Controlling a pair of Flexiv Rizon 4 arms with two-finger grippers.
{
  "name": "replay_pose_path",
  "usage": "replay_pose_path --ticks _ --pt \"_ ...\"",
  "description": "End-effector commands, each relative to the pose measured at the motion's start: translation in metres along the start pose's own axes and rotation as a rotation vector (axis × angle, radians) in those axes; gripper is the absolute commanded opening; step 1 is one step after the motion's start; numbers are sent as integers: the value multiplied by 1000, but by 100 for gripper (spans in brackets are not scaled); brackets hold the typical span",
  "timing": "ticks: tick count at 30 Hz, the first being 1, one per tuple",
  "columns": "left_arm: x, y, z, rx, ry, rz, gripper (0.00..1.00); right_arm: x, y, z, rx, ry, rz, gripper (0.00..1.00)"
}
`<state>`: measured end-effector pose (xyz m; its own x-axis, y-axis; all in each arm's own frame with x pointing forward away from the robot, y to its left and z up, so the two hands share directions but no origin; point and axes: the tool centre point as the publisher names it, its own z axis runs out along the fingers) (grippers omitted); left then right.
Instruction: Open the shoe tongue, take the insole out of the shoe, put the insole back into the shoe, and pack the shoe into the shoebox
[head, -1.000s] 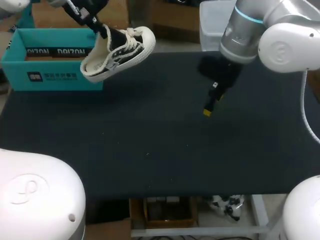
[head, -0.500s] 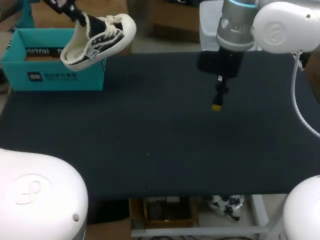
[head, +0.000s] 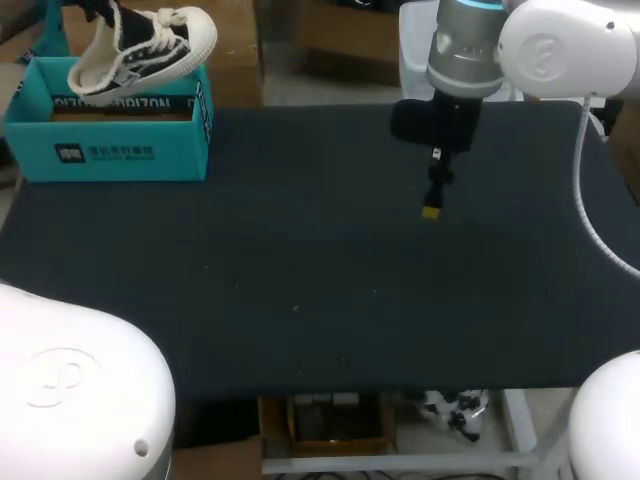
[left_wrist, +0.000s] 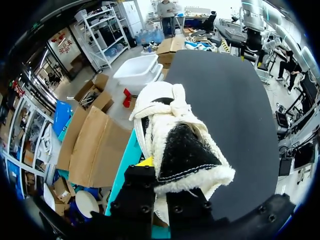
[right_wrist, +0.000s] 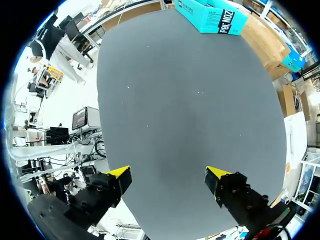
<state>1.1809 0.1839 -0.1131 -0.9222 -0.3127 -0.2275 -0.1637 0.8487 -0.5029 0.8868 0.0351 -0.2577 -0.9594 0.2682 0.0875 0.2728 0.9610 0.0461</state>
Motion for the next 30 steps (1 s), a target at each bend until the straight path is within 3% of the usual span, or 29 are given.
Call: replay_pose_path --ticks 1,8,15,21,30 --pt "-51 26 0 20 175 15 0 1 0 0 1 -1 1 100" --pt "-72 74 16 -9 216 93 0 1 0 0 1 -1 1 100" --pt "-87 109 64 -33 285 137 0 1 0 0 1 -1 1 100" --pt "-95 120 101 -36 369 158 0 1 0 0 1 -1 1 100" --pt "-83 130 137 -76 446 178 0 1 0 0 1 -1 1 100"
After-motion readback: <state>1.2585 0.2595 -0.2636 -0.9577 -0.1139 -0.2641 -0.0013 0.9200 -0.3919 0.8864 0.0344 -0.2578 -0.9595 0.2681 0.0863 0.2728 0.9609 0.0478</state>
